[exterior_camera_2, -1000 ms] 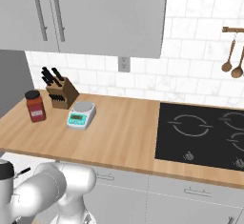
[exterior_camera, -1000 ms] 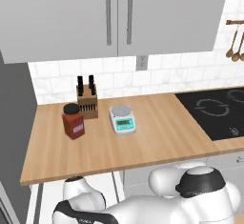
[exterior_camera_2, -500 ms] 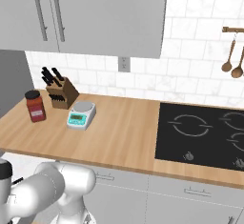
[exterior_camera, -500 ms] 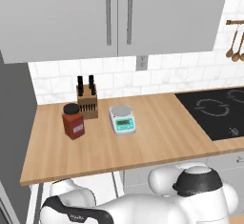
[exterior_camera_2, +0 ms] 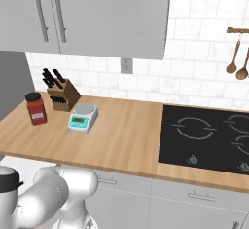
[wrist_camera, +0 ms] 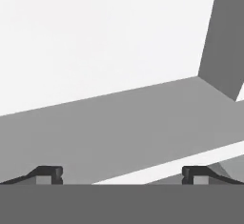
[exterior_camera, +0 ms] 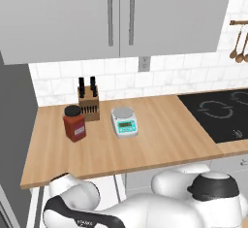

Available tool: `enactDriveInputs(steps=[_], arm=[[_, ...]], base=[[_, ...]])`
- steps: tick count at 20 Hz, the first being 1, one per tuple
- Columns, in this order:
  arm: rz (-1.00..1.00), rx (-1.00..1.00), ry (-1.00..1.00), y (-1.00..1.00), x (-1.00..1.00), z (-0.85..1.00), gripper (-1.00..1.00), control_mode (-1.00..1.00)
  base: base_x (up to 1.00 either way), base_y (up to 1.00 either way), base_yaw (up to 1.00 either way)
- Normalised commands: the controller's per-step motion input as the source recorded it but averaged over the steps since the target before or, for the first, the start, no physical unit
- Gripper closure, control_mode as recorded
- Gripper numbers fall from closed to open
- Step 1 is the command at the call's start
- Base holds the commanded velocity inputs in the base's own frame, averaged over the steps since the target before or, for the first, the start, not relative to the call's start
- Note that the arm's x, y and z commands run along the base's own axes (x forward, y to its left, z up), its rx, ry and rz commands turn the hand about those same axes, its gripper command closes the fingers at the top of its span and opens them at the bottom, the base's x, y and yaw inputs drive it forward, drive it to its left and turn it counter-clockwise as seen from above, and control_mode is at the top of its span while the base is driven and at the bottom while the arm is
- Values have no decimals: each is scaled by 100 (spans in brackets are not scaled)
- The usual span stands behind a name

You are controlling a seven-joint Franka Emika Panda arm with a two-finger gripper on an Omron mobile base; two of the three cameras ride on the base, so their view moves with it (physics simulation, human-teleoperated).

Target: Pick the rolling pin from the drawer and place it on the counter.

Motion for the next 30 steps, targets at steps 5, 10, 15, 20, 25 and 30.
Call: enactDriveInputs(steps=[5, 10, 15, 20, 25, 30], arm=[[-1, -7, -33, -39, 1, 12, -100, -100], [-4, -1, -42, -39, 0, 0, -100, -100], [-1, 1, -29, -37, 16, 32, -100, -100], [0, 6, 9, -20, 40, 57, -100, -100], [1, 2, 14, -21, 51, 9, -100, -100], [2, 0, 0, -7, 30, -27, -100, -100]], base=[[0, 0, 0], [0, 0, 0], [0, 0, 0], [0, 0, 0], [0, 0, 0], [0, 0, 0]])
